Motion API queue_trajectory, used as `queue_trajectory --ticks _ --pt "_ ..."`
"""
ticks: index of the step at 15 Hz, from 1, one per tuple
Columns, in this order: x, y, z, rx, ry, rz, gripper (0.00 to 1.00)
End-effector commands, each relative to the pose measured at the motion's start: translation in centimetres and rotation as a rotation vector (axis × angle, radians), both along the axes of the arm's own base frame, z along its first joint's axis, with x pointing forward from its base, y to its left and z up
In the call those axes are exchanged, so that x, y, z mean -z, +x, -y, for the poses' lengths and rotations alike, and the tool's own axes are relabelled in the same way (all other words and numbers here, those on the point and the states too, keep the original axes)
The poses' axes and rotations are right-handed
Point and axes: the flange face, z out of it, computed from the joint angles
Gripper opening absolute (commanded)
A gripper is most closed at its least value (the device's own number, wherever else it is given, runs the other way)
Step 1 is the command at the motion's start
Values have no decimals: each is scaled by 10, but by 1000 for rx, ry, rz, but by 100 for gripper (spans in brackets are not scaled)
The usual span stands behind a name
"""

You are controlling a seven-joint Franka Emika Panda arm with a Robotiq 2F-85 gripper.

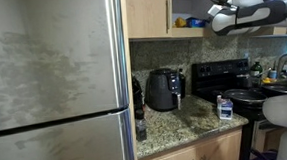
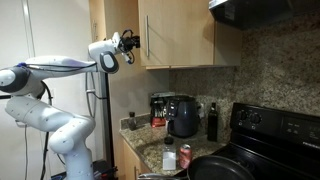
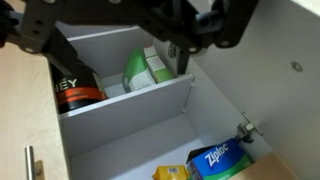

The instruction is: Open the top right cupboard door

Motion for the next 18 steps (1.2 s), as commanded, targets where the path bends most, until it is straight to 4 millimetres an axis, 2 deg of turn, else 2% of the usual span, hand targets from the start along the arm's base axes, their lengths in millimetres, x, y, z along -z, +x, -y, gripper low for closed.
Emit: queue_trajectory --ticks 1,6,10,15,18 --pt "1 -22 28 137 7 53 100" --pt "23 -40 88 316 98 63 100" --pt "30 -55 131 450 161 97 100" --pt "28 -74 167 580 215 144 100" --pt "30 -77 183 634 243 157 100"
